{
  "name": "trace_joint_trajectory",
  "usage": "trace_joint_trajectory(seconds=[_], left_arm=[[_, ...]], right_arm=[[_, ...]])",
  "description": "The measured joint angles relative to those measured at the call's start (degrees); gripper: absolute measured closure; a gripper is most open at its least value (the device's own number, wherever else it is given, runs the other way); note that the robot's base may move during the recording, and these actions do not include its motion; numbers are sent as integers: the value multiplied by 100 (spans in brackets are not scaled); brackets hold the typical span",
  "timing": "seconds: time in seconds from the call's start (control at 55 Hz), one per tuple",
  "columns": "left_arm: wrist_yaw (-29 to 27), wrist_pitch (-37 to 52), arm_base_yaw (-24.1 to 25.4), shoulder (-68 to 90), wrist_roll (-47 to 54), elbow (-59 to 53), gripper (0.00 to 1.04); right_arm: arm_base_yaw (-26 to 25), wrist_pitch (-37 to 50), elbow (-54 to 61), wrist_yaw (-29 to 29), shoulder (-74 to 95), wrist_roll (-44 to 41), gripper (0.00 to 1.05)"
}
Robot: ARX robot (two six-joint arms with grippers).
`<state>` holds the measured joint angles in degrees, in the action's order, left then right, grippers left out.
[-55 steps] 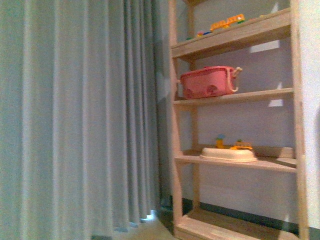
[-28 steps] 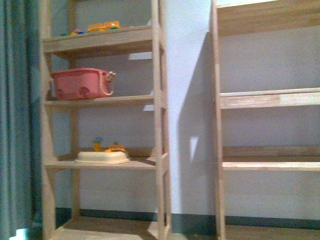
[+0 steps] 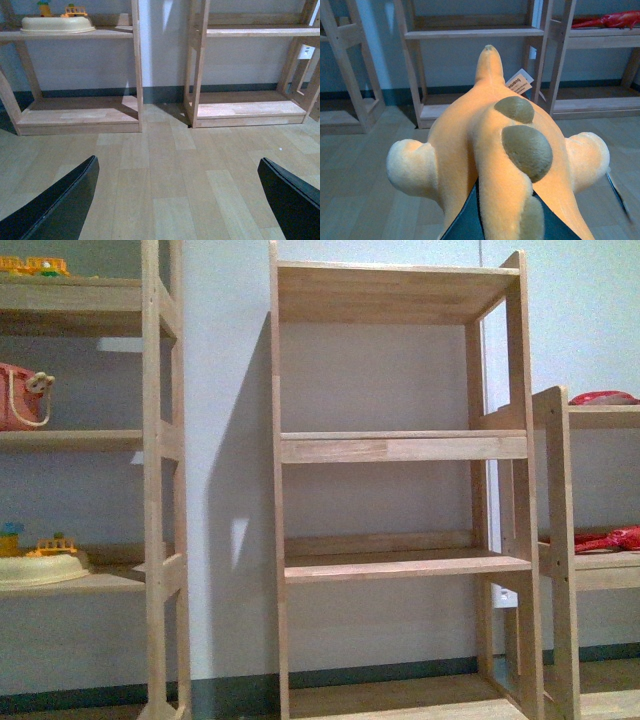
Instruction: Put away toys
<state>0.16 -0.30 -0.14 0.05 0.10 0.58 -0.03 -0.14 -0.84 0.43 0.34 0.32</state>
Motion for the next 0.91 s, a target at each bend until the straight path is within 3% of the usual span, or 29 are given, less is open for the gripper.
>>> trace_joint_trajectory(seconds=[0.909], left_arm=[[-11,0,0,-2,0,0,6]], right_arm=[[7,0,0,-44,0,0,98]])
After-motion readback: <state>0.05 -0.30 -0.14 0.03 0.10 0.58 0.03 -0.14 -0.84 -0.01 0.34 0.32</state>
